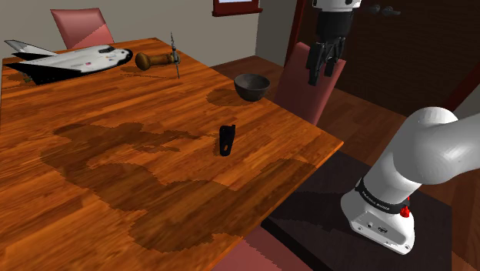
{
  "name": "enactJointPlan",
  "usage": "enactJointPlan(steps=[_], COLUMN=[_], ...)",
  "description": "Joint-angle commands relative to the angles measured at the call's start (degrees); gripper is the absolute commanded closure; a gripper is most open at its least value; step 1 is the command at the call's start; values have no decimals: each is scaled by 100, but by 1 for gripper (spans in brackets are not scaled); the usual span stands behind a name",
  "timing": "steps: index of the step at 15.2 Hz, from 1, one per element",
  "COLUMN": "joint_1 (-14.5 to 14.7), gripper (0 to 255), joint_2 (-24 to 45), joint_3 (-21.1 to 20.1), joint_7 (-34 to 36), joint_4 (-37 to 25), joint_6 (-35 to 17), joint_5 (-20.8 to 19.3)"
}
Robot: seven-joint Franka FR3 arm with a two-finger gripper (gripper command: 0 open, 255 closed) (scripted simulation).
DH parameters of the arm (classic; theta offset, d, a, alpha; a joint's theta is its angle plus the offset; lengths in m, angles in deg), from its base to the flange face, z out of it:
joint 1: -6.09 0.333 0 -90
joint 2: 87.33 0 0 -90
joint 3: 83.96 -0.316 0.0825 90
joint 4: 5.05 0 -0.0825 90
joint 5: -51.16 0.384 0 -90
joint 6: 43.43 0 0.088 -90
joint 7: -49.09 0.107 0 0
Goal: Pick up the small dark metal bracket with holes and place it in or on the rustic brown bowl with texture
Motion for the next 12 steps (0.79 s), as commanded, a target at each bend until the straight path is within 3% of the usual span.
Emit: enactJointPlan(steps=[1, 12], joint_1=[0, -182], gripper=[0, 0], joint_2=[0, 1273], joint_3=[0, -1326], joint_7=[0, 2300], joint_4=[0, 466], joint_6=[0, -2103], joint_5=[0, 761])
